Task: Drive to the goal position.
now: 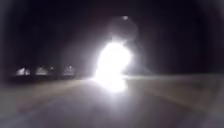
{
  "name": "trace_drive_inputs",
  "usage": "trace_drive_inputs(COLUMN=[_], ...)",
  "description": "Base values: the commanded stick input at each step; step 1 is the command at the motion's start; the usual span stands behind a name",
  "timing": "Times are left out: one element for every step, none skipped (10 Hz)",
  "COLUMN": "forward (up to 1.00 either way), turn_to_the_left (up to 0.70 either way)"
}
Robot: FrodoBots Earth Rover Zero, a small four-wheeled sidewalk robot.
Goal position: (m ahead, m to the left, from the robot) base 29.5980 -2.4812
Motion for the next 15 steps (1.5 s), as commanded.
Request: trace_drive_inputs(forward=[1.00, 1.00, 1.00, 1.00, 1.00, 1.00, 1.00, 1.00, 1.00, 1.00, 1.00, 1.00, 1.00, 1.00, 1.00], turn_to_the_left=[0.01, 0.00, -0.06, -0.14, -0.02, -0.01, 0.00, -0.02, -0.04, -0.08, -0.09, -0.04, -0.03, -0.02, -0.02])
